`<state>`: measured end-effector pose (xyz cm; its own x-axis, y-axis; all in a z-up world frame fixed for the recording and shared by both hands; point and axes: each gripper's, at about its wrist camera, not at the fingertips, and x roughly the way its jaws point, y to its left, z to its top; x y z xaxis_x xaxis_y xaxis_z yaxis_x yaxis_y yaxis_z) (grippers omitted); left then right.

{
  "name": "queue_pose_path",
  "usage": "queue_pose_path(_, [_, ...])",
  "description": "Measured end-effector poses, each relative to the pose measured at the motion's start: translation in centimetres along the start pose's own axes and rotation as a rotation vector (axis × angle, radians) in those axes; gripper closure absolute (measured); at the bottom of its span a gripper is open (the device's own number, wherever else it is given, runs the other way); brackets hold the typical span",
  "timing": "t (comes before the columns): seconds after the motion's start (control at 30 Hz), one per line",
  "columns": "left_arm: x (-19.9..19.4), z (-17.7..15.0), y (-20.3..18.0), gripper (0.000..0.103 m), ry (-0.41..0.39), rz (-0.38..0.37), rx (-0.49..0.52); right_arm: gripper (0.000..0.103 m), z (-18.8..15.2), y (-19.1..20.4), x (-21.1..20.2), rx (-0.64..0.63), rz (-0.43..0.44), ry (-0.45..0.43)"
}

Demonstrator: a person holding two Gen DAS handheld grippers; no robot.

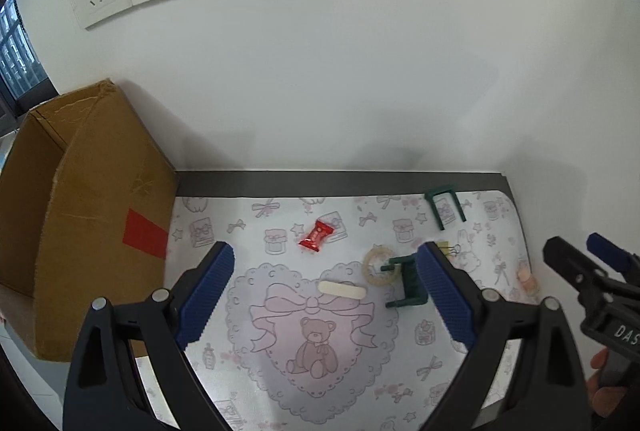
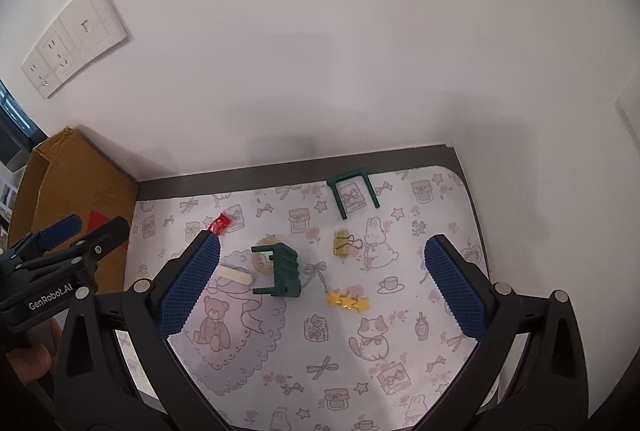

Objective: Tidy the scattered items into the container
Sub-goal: 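Move both tools back over the mat toward the green stool and binder clip, then grasp the green plastic stool with the left tool while the right tool grasps the yellow binder clip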

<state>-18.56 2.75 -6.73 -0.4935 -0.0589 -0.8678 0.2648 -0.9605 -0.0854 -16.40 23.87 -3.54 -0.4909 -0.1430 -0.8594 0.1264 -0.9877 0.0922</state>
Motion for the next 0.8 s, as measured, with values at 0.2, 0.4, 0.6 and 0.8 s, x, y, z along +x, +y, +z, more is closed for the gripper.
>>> queue_pose_path(0.2, [1.9,-1.1,-0.5,0.011,0.007,-0.033,-0.027,0.0,-0.6,-1.1,1.8,-0.001,-0.001,0.03])
queue_pose_path(0.4, [4.8,-2.1,-1.9,0.011,0.075,-0.002,0.015,0.002,-1.5,-2.5,3.6,-0.003,0.01,0.06])
queue_pose_path(0.6, [7.4,-3.2,-4.7,0.011,0.123,0.002,0.064,0.002,-2.4,-4.7,5.6,-0.015,-0.008,0.095])
queue_pose_path(0.8, [10.6,-4.1,-8.1,0.011,0.168,-0.006,0.084,0.006,-3.3,-7.4,7.8,-0.002,-0.02,0.142])
